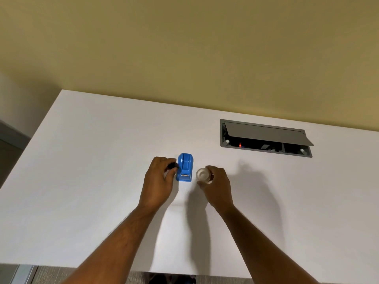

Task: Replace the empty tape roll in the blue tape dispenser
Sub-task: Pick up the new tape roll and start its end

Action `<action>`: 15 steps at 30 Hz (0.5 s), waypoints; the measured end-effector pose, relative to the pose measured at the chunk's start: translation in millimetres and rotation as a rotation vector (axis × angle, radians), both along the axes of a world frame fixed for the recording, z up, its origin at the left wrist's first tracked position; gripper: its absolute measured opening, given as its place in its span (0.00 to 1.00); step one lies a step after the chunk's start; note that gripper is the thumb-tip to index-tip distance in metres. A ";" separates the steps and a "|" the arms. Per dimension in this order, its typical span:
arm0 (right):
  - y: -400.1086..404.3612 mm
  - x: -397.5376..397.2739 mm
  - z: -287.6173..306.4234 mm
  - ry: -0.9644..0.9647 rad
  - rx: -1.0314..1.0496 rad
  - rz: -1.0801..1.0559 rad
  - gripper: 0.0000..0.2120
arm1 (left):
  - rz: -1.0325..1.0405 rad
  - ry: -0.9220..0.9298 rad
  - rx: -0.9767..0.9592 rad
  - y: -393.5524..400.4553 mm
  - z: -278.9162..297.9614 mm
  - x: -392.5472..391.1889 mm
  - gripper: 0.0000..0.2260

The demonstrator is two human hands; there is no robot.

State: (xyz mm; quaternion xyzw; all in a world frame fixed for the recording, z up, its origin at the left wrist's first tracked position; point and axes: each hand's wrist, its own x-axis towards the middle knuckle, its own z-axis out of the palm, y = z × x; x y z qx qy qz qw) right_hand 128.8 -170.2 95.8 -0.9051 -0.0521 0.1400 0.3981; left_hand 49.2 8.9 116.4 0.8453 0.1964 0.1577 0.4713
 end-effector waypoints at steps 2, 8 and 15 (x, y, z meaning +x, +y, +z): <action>0.0 -5.8 10.8 -0.003 0.045 0.029 0.23 | -0.028 -0.008 -0.051 -6.8 9.0 4.3 0.10; 6.7 -13.1 42.8 -0.100 0.141 0.146 0.27 | -0.117 0.000 -0.098 -22.6 29.1 7.7 0.10; 8.5 -11.9 55.7 -0.017 0.116 0.212 0.26 | -0.124 0.055 -0.197 -27.7 39.8 4.5 0.09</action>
